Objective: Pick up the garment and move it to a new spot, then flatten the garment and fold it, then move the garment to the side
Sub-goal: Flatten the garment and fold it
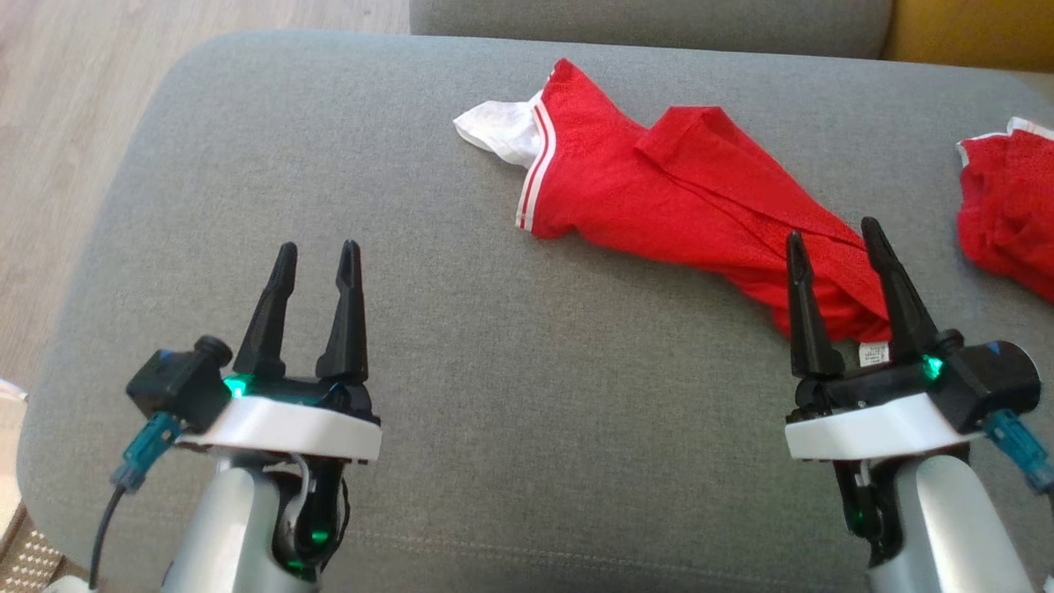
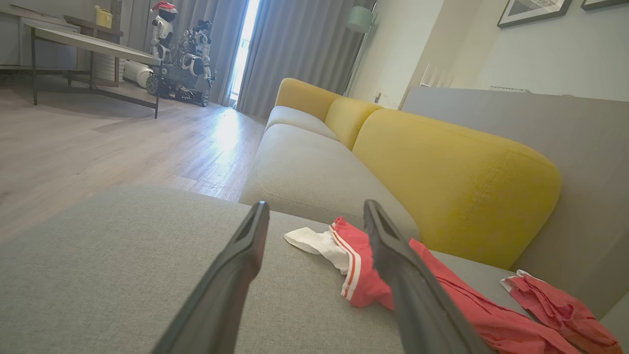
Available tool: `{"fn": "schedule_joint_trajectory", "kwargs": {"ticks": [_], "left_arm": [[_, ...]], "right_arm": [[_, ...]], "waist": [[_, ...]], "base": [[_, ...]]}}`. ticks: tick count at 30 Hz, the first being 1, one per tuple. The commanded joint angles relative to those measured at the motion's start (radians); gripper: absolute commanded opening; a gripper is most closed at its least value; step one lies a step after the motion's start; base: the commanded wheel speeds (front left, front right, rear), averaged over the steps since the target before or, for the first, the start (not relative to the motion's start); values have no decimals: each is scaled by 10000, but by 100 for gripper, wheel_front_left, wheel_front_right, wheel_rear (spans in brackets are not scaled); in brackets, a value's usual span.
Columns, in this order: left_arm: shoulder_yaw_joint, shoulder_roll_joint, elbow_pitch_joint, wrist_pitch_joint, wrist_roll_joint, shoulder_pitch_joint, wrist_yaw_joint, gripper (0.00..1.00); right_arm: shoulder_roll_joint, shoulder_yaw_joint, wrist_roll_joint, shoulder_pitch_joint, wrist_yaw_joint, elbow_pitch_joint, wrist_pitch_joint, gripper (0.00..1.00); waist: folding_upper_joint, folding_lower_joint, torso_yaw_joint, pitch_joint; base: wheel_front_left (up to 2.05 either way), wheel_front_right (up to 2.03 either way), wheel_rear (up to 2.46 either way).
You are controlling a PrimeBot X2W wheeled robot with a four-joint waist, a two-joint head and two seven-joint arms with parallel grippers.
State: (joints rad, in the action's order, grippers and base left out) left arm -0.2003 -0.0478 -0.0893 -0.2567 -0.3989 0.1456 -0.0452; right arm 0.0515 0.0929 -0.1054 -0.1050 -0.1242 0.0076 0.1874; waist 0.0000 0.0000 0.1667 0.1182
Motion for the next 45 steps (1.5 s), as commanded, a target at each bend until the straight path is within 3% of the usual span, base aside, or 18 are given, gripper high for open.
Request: {"fn": "schedule_joint_trajectory", "kwargs": {"ticks": [1,10,16,27,43,44,45], "left_arm": [[278,-27,398,-51,-39,403,7,100],[148,-25,566,-51,-361,598,153,100],[-104,-25,618,-51,-646,869,199,100],[-543,-24,606,-51,-1063,1256,228,100],[-922,-24,546,-51,-1420,1364,300,100],[-944,-24,552,-51,-1428,1360,314,100],[-963,-24,558,-51,-1437,1355,329,100]], "right_arm": [[-12,268,42,-223,-65,-342,-37,100],[-13,668,559,-944,-65,-312,-543,100],[-9,822,1104,-2042,-65,343,-1304,100],[601,402,1275,-5003,-65,3671,-2622,100],[755,-296,2011,-6940,-65,7145,-2944,100],[734,-409,2025,-7004,-65,7276,-2927,40],[708,-536,2059,-7067,-65,7357,-2840,0]], "waist": [[0,0,14,43],[0,0,244,609],[0,0,684,1215],[0,0,1514,2007],[0,0,2130,2429],[0,0,2122,2440],[0,0,2107,2448]], "base": [[0,0,0],[0,0,0],[0,0,0],[0,0,0],[0,0,0],[0,0,0],[0,0,0]]}}
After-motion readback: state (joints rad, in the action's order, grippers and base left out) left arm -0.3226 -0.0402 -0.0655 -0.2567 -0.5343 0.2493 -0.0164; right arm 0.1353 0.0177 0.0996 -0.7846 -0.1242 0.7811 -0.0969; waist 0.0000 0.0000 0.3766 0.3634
